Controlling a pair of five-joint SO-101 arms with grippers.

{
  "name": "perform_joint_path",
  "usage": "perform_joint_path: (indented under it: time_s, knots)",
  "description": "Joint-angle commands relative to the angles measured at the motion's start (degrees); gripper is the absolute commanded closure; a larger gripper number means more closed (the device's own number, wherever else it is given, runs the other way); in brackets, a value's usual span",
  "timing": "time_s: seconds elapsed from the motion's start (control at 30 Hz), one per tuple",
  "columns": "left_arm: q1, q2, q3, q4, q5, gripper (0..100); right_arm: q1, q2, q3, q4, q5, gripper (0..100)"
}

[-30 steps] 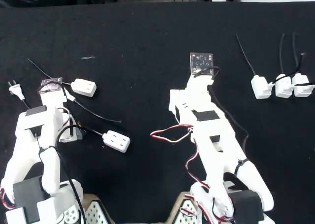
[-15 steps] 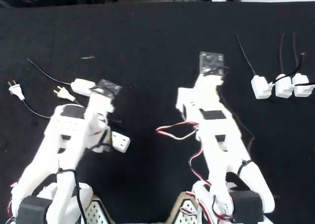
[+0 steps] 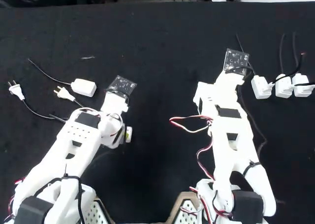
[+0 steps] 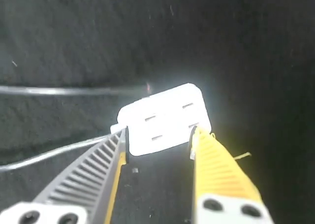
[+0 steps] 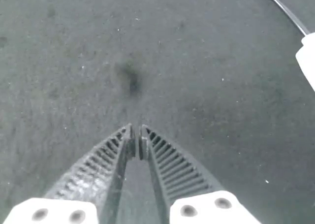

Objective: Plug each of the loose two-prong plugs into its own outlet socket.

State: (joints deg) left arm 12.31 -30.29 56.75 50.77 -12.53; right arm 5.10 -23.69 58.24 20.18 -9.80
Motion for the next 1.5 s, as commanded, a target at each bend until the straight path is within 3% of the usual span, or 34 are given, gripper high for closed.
perform_joint_path:
  time_s: [0.0,0.23,0.4,0.67,0.97,1.17,1.47]
  knots:
    - [0.22,-0.97,-1.54,-2.81,2.20,79,0.97,0.22,-3.47,-1.32,-0.53,98.6]
    - [-0.13,-1.58,-3.47,-3.25,2.81,79,0.97,0.22,-3.47,-1.32,-0.53,98.6]
    - [-2.59,-1.67,-9.36,3.43,2.55,79,0.97,0.22,-3.47,-1.32,-0.53,98.6]
    - [-18.24,1.49,-14.99,7.74,-0.62,78,0.88,0.22,-3.47,-1.32,-0.53,98.6]
    - [-32.84,16.35,-12.97,-5.01,-7.38,79,0.88,0.22,-3.47,-1.32,-0.53,98.6]
    - [-33.89,20.04,-12.62,-4.75,-8.88,79,0.79,0.22,-3.47,-1.32,-0.53,98.6]
    - [-33.89,20.04,-12.79,2.55,-8.88,79,-0.18,0.22,-3.47,-1.32,-0.18,98.6]
